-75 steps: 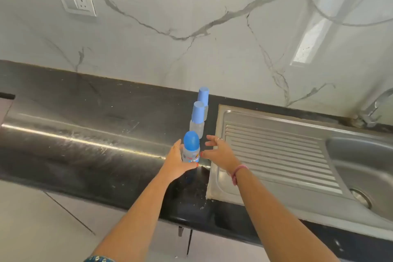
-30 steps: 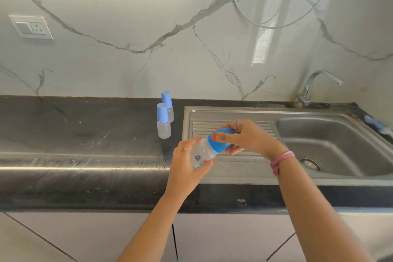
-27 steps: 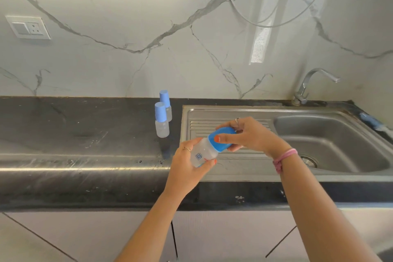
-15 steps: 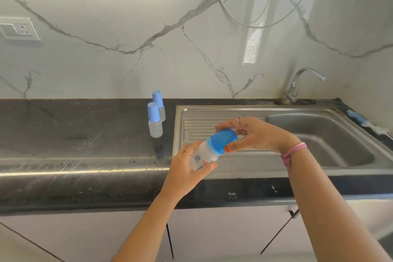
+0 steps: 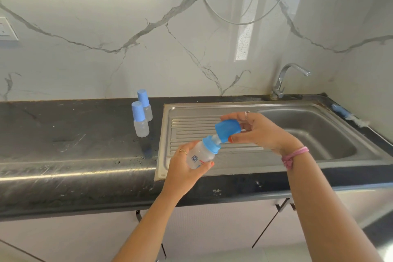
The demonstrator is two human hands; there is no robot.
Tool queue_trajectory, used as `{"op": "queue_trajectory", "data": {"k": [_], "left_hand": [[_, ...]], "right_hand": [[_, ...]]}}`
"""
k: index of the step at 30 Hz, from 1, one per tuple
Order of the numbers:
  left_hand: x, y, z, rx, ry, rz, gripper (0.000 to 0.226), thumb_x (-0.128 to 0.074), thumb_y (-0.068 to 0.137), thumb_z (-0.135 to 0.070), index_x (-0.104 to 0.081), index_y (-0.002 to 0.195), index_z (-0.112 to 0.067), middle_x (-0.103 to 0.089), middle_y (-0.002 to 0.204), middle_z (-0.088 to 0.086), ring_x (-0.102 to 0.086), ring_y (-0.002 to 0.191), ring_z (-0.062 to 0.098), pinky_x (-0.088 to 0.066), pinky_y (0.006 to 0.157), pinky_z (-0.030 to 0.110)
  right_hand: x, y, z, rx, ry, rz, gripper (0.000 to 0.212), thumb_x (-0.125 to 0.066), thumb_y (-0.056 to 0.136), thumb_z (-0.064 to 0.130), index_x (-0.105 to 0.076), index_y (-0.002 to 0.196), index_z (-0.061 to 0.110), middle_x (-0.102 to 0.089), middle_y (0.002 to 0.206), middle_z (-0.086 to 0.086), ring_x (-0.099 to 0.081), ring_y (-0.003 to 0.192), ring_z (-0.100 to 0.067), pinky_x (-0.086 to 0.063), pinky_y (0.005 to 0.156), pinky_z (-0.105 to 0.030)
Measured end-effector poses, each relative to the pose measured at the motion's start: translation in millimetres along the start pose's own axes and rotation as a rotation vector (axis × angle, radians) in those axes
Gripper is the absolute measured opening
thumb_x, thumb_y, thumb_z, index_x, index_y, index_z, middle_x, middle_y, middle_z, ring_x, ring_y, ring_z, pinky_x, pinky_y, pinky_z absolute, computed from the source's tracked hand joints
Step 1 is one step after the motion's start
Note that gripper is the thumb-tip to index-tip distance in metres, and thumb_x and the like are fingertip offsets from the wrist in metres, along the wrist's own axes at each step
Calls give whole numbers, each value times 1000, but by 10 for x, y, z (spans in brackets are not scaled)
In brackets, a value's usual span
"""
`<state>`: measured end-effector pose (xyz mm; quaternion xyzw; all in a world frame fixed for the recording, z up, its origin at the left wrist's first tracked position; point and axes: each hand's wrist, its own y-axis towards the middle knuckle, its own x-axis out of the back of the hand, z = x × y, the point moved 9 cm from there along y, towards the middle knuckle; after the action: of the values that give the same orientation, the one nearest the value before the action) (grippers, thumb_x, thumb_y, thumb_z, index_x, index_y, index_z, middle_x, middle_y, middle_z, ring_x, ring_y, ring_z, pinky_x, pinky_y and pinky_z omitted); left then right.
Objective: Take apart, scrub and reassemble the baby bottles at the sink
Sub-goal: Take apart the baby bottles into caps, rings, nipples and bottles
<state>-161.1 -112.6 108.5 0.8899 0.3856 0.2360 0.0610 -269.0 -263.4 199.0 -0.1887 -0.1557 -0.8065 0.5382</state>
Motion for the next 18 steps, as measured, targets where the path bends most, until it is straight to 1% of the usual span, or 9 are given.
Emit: {"op": "queue_trajectory", "data": {"k": [2,3,5,7,9,11,14,18], "left_hand": [[-136,0,-10,33,-25,-4,59,-83,73,-34,-54,124,-31,-59,114,-14,-54,104,1,-45,78,5],[-203,2,-24,47,-40,-7,57,-83,73,-32,-53,122,-32,-59,113,-13,-55,103,3,-46,77,5],[-385,-3,-79,77,-85,-13,53,-84,73,-29,-52,115,-38,-59,110,-14,-56,99,-1,-46,73,4],[-601,-16,-139,116,-150,-15,51,-84,73,-27,-50,109,-42,-59,107,-17,-56,95,-10,-45,70,3],[-813,-29,-172,158,-203,-16,51,-84,73,-26,-50,108,-41,-60,106,-19,-55,93,-14,-44,69,1],[-1045,-30,-207,193,-239,-16,52,-84,73,-28,-52,112,-38,-62,108,-17,-58,96,-9,-45,71,3],[-1368,-26,-251,233,-272,-19,57,-84,72,-30,-54,120,-29,-65,111,-13,-61,102,2,-48,74,10],[-1770,-9,-315,264,-307,-21,56,-85,72,-28,-56,121,-25,-66,114,-9,-61,108,7,-48,89,23]], "right_hand": [[207,-67,-155,-15,151,-104,49,-75,79,2,-63,116,32,-70,114,3,-68,102,-17,-53,92,-29],[301,-95,-245,-26,222,-152,47,-74,80,2,-63,117,30,-69,117,0,-69,100,-20,-53,93,-33],[476,-173,-447,-59,354,-207,45,-71,82,2,-61,120,24,-66,121,-8,-68,97,-23,-53,92,-38],[658,-266,-650,-98,472,-249,46,-69,84,1,-57,124,17,-66,119,-10,-68,96,-23,-55,87,-34],[835,-370,-837,-128,566,-295,46,-68,84,-1,-53,127,9,-67,117,-11,-70,95,-20,-58,78,-26],[1022,-486,-1025,-154,617,-327,42,-67,85,0,-54,125,6,-66,116,-12,-70,96,-19,-57,74,-22],[1270,-637,-1298,-190,641,-343,38,-66,86,4,-56,122,9,-65,119,-12,-69,100,-18,-56,77,-22],[1580,-836,-1628,-218,650,-372,40,-67,87,5,-56,125,12,-66,116,-9,-70,99,-17,-57,78,-22]]}}
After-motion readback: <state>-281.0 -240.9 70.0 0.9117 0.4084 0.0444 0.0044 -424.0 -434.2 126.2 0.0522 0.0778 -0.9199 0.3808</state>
